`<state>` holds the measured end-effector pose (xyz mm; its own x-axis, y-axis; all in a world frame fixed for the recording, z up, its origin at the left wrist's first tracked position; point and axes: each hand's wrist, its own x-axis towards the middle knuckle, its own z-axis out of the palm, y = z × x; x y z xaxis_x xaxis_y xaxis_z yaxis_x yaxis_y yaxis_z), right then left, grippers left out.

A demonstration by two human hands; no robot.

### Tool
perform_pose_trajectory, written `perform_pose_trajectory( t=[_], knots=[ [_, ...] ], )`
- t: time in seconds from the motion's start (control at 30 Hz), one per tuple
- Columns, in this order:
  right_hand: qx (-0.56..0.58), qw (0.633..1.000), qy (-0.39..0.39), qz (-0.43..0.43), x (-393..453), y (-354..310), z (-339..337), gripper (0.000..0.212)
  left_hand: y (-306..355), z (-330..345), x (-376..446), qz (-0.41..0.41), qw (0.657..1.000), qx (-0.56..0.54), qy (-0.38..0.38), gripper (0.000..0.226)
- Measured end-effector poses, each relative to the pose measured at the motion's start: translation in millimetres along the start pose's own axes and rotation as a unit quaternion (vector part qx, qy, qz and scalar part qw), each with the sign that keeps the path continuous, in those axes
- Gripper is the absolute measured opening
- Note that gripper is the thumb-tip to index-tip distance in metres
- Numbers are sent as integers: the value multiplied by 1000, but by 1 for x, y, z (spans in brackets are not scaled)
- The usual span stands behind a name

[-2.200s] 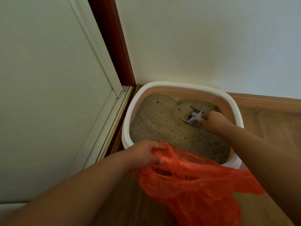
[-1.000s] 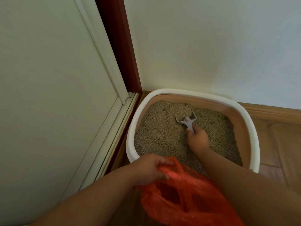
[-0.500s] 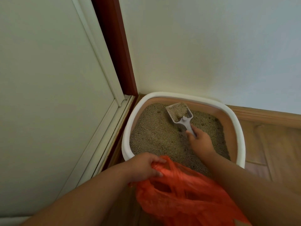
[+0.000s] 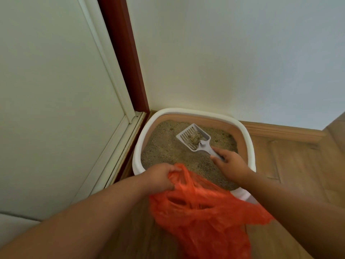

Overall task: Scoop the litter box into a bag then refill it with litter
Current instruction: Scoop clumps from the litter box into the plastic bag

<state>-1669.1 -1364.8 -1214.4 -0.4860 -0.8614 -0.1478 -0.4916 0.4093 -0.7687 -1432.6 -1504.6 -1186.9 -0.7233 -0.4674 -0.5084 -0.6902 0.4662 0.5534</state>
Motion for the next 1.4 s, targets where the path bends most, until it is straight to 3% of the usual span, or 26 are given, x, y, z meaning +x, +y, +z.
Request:
perform_pose_trajectory(
  t=[0.33,0.73,1.4],
  knots=[
    [-53,998,-18,-11,-27,-6,-39,43,23,-5,-15,11,998,57,-14,93],
    [-51,997,-34,-38,-30,-12,-50,42,29,-14,-28,-14,999,35,-19,103],
    [112,993,-30,14,-31,-16,-64,26,27,-23,-29,-38,997,-70,10,79]
  ],
)
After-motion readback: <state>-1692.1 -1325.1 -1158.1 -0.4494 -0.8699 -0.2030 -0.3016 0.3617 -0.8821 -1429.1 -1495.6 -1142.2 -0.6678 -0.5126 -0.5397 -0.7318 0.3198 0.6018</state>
